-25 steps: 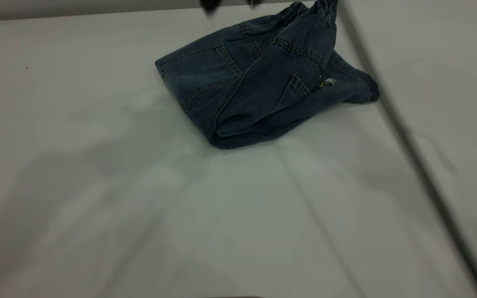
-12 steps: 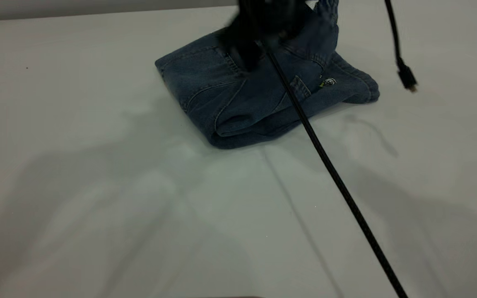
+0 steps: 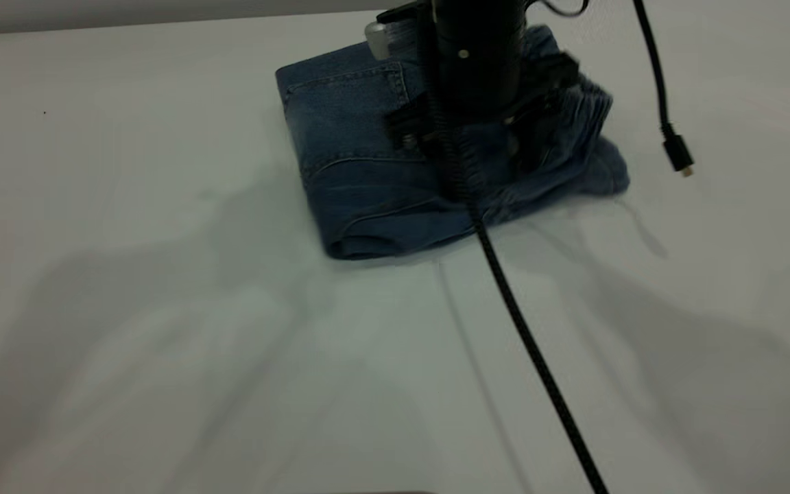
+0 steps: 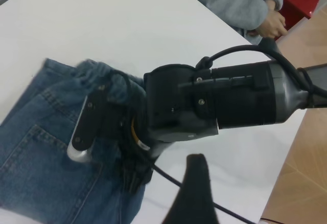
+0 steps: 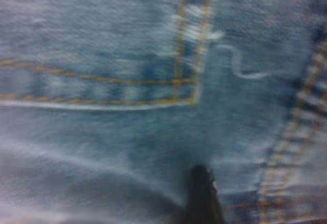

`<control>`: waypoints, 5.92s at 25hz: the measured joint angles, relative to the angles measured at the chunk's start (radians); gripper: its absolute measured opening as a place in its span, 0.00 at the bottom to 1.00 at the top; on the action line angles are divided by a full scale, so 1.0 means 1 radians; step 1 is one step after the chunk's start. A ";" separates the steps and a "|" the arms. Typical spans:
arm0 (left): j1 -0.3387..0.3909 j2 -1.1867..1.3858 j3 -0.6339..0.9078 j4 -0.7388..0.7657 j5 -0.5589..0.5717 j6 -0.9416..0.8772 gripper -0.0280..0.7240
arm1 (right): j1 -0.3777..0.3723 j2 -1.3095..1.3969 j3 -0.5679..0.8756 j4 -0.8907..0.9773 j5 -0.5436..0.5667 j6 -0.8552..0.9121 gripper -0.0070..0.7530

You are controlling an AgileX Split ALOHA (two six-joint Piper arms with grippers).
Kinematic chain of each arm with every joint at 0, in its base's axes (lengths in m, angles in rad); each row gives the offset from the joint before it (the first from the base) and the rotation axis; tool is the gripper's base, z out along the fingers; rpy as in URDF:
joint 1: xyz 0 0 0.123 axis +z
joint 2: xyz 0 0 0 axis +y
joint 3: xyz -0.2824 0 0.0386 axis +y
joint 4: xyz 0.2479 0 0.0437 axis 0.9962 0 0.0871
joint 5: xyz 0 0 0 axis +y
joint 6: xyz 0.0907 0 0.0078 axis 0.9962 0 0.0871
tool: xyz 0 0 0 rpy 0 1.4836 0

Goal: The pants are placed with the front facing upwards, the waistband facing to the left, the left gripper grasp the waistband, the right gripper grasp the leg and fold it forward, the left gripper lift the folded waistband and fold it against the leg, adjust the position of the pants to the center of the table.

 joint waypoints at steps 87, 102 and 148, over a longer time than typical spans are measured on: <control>0.001 -1.220 1.239 0.598 -0.007 -0.369 0.80 | 0.004 -2.127 1.393 -0.038 0.081 -0.155 0.64; 0.001 -1.220 1.239 0.605 -0.007 -0.369 0.80 | 0.004 -2.127 1.396 -0.038 0.080 -0.155 0.64; 0.339 -1.635 1.240 0.605 0.013 -0.370 0.80 | -0.530 -2.463 1.397 -0.037 0.087 -0.155 0.64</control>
